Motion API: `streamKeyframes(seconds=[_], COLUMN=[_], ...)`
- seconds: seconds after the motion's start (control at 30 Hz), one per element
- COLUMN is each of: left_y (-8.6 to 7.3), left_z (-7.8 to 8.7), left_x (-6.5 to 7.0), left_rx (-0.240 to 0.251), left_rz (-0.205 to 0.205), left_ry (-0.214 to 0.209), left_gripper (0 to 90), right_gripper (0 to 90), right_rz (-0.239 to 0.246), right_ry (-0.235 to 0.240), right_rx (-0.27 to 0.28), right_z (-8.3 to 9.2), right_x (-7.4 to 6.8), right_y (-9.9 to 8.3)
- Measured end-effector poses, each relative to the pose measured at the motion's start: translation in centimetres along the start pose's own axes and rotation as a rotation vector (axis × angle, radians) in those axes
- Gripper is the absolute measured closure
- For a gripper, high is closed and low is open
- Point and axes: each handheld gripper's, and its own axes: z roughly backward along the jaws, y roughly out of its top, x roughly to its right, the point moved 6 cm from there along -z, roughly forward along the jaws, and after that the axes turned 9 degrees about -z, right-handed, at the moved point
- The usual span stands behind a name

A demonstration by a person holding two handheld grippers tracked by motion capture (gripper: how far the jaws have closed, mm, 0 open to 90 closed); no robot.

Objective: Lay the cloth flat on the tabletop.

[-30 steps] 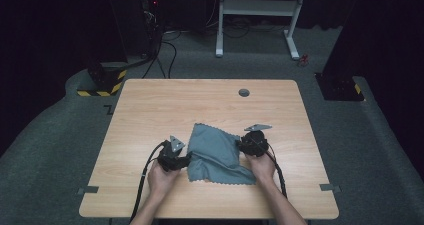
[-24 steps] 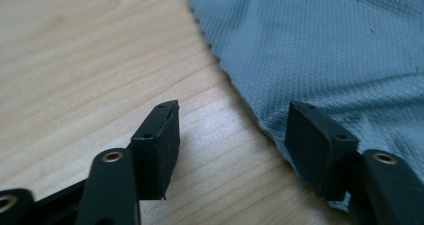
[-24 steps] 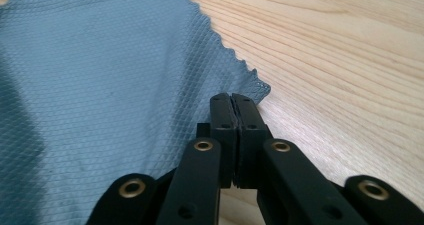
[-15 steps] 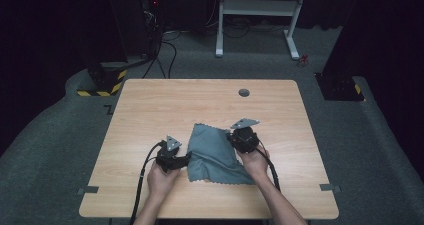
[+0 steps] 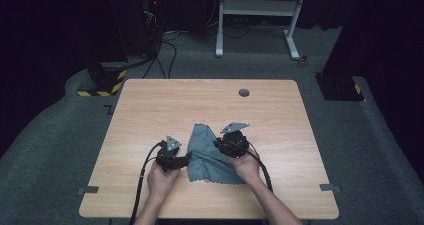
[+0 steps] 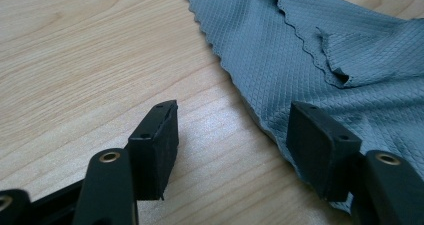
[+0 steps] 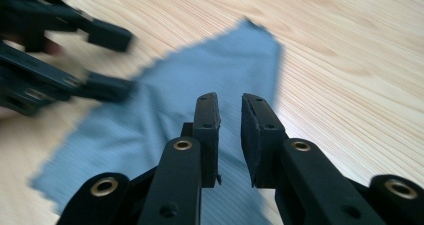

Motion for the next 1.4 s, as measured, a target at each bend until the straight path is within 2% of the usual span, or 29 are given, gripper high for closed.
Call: streamKeyframes(seconds=[0.07,0.17,0.23,0.37,0.47,0.6,0.67,0.7,0.8,0.87,0.97,1.1,1.27,1.3,1.33,1.37,1.4], left_y=[0.0,0.0,0.0,0.0,0.0,0.0,0.0,0.0,0.0,0.0,0.0,0.0,0.0,0.0,0.0,0.0,0.0], left_z=[0.0,0.0,0.0,0.0,0.0,0.0,0.0,0.0,0.0,0.0,0.0,0.0,0.0,0.0,0.0,0.0,0.0], left_x=[0.0,0.0,0.0,0.0,0.0,0.0,0.0,0.0,0.0,0.0,0.0,0.0,0.0,0.0,0.0,0.0,0.0], left_rx=[0.0,0.0,0.0,-0.001,-0.001,-0.001,-0.001,-0.001,-0.001,0.0,0.0,0.0,-0.001,-0.003,-0.003,-0.004,-0.004], left_rz=[0.0,0.0,0.001,0.002,0.001,0.002,0.003,0.002,0.002,0.002,0.001,0.001,0.002,-0.002,-0.002,-0.002,-0.001], left_ry=[0.0,0.0,0.0,0.001,0.001,0.001,0.001,0.001,0.001,0.002,0.002,0.002,0.001,0.001,0.001,0.001,0.001], left_gripper=[37.8,37.8,37.8,37.8,37.8,37.8,37.8,37.8,37.8,37.8,37.8,37.7,37.8,37.8,37.8,37.8,37.8], right_gripper=[75.9,75.7,75.7,75.1,73.7,72.3,71.7,71.3,72.2,78.6,88.8,89.5,89.4,89.5,89.5,89.6,89.6], right_rz=[-0.01,-0.031,-0.018,0.038,0.023,0.037,0.025,0.01,0.025,0.03,0.063,0.074,0.075,0.069,0.069,0.054,0.054], right_ry=[-0.026,-0.031,-0.017,-0.011,-0.001,-0.007,-0.004,-0.003,-0.016,-0.016,-0.015,-0.01,-0.016,-0.035,-0.035,-0.056,-0.056], right_rx=[-0.019,-0.043,-0.048,-0.054,-0.055,-0.064,-0.061,-0.068,-0.105,-0.107,-0.116,-0.101,-0.054,-0.031,-0.031,-0.005,-0.005], right_z=[-0.2,-1.0,-1.5,-2.6,-3.5,-4.6,-4.9,-5.2,-5.9,-5.9,-5.8,-5.4,-4.0,-3.0,-3.0,-2.1,-2.1], right_x=[1.0,1.7,1.4,0.3,0.0,-0.4,-0.6,-0.7,-0.6,-0.6,-0.8,-1.1,-0.7,-0.1,-0.1,0.9,0.9], right_y=[-0.7,-1.6,-1.8,-1.5,-1.0,-0.2,0.0,0.0,-0.4,-0.4,-0.5,-0.2,0.4,0.9,0.9,1.4,1.4])
